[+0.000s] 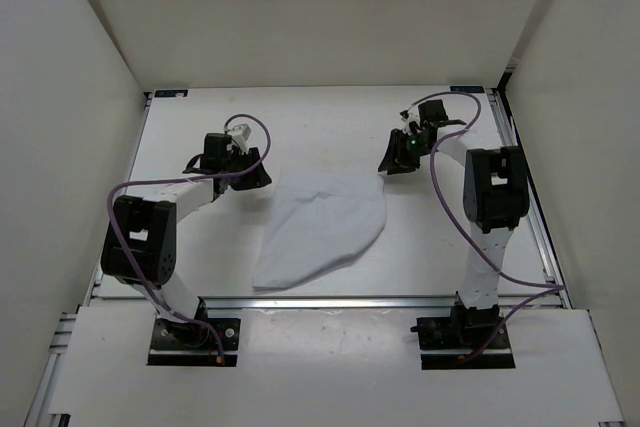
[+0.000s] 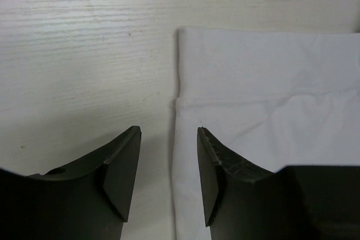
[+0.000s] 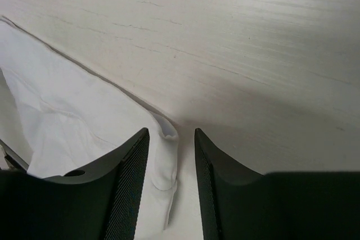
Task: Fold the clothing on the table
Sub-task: Flatten the skirt out, then fold the skirt
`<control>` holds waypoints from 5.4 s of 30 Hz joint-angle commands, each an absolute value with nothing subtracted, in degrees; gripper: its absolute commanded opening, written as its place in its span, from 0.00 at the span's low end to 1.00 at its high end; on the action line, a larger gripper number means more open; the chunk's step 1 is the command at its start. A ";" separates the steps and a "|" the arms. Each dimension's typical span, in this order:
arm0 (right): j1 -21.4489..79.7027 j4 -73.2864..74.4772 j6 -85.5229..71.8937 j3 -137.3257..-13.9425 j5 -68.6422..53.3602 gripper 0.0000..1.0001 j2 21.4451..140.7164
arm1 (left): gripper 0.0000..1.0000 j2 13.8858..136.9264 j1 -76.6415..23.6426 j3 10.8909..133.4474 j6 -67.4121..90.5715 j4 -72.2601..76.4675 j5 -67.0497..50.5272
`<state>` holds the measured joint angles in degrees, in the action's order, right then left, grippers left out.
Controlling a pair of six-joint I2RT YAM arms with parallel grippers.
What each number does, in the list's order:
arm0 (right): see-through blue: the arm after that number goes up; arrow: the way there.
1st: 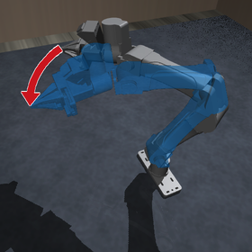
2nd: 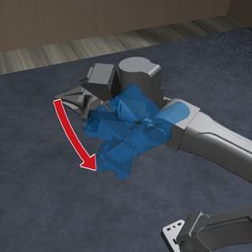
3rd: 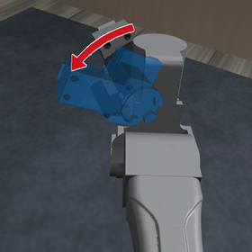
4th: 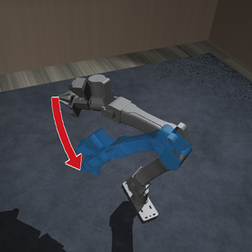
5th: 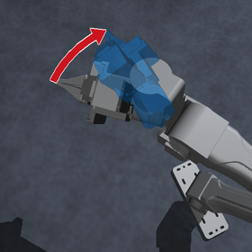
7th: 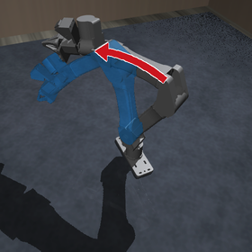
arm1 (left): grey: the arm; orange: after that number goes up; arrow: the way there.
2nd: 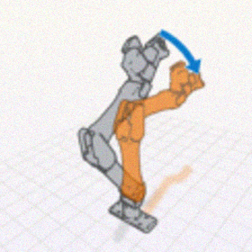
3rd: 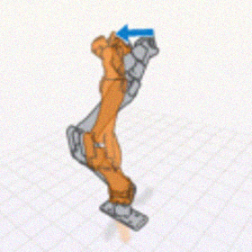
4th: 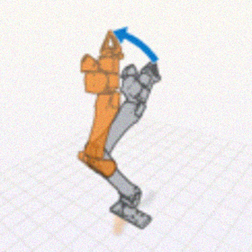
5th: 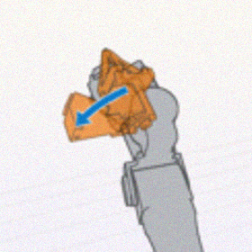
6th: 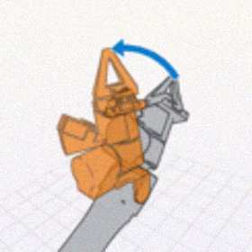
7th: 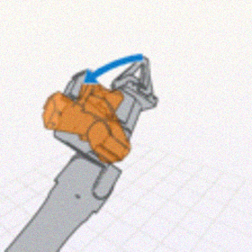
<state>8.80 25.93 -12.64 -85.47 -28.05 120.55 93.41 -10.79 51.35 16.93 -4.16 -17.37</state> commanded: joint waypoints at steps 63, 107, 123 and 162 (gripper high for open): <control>6.24 6.05 -25.41 -68.36 -39.28 0.00 107.85 | 0.00 102.07 -14.59 59.13 22.50 1.24 -28.30; 4.40 13.53 -18.63 -76.28 -35.33 0.00 90.32 | 0.00 87.43 -9.32 62.31 36.73 0.86 -24.43; 2.90 14.68 -18.11 -78.95 -34.37 0.00 102.06 | 0.00 95.28 -8.00 62.07 39.21 6.95 -29.88; 9.05 31.98 -16.61 -43.06 -35.24 0.26 71.37 | 0.56 50.46 -17.84 24.88 41.83 -12.39 -25.22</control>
